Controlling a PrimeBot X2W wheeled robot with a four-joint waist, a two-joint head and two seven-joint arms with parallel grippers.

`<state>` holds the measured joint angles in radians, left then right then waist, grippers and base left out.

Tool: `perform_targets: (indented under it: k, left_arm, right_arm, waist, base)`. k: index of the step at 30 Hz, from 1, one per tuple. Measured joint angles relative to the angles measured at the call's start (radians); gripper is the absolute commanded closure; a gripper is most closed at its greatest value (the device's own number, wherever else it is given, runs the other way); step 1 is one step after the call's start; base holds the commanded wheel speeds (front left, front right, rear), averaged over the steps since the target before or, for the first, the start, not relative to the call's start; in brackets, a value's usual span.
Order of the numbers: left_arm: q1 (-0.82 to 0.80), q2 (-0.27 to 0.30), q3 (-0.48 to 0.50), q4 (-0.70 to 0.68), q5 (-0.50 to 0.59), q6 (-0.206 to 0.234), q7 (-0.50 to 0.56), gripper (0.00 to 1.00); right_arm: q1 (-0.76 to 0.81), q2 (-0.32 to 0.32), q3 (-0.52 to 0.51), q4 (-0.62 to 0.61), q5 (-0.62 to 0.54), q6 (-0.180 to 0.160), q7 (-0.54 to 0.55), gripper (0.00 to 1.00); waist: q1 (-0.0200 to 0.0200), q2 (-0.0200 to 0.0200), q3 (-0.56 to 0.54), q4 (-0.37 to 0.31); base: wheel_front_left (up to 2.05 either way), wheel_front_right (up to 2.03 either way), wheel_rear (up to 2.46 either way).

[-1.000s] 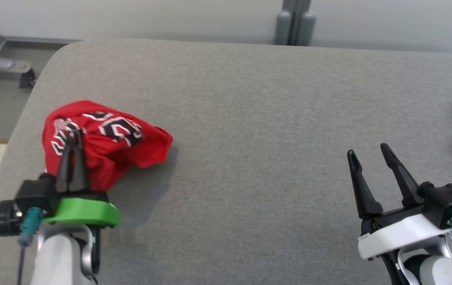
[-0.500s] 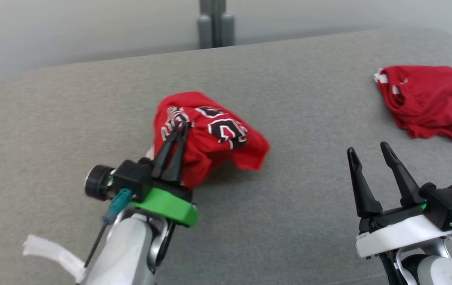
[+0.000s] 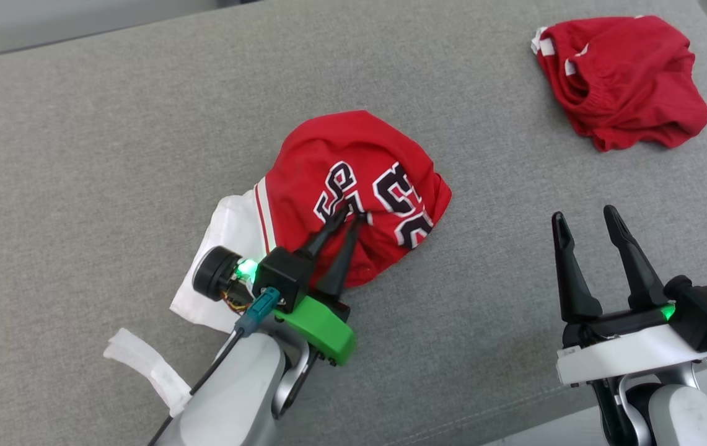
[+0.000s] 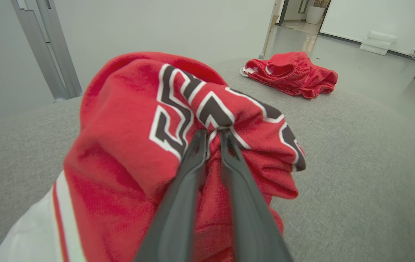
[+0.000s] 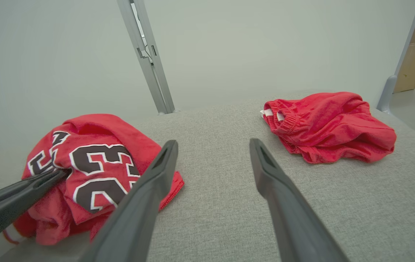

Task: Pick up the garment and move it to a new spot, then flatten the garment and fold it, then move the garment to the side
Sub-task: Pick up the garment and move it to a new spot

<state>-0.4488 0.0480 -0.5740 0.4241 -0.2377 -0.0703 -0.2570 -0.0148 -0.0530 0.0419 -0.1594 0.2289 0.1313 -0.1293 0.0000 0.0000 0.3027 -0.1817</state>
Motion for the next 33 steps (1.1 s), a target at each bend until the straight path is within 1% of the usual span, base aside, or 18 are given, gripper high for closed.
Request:
perform_targets:
  k: [3,5,7,11,18,21,27,33]
  left_arm:
    - [0.001,0.000,-0.006,-0.063,-0.005,0.000,-0.001,0.00]
    - [0.007,0.000,0.005,-0.139,-0.005,0.003,-0.004,0.00]
    - [0.038,0.000,0.025,-0.213,-0.003,0.013,-0.006,0.00]
    - [0.101,0.015,0.074,-0.293,0.003,0.042,-0.006,0.00]
    - [0.189,0.076,0.222,-0.308,-0.014,0.110,-0.006,0.00]
    - [0.229,0.099,0.280,-0.304,-0.025,0.123,-0.006,0.00]
    - [0.314,0.134,0.355,-0.302,-0.042,0.137,-0.006,0.00]
    - [0.376,0.157,0.373,-0.285,-0.044,0.132,-0.006,0.00]
  right_arm:
    - [-0.011,0.001,-0.002,0.012,0.000,0.000,-0.004,0.00]
    - [-0.013,0.002,-0.005,0.014,-0.001,0.000,-0.004,0.00]
    - [-0.013,0.002,-0.008,0.016,-0.005,0.000,-0.001,0.00]
    - [-0.010,0.002,-0.014,0.010,-0.013,0.000,0.015,0.00]
    - [0.014,-0.005,-0.013,-0.001,-0.019,0.000,0.048,0.00]
    - [0.028,-0.010,-0.013,-0.001,-0.019,0.000,0.059,0.00]
    - [0.060,-0.014,-0.013,0.007,-0.020,0.000,0.076,0.00]
    - [0.089,-0.018,-0.018,0.016,-0.029,0.000,0.090,0.00]
  waist:
    - [0.0000,0.0000,0.015,-0.002]
    - [0.0000,0.0000,0.014,0.004]
    - [0.0000,0.0000,0.008,0.013]
    - [0.0000,0.0000,-0.011,0.043]
    - [0.0000,0.0000,-0.074,0.129]
    - [0.0000,0.0000,-0.106,0.165]
    - [0.0000,0.0000,-0.172,0.221]
    - [0.0000,0.0000,-0.230,0.253]
  base:
    - [0.00,0.00,0.00]
    - [0.00,0.00,0.00]
    - [0.00,0.00,0.00]
    - [0.00,0.00,0.00]
    - [0.00,0.00,0.00]
    - [0.00,0.00,0.00]
    - [0.00,0.00,0.00]
    - [0.00,0.00,0.00]
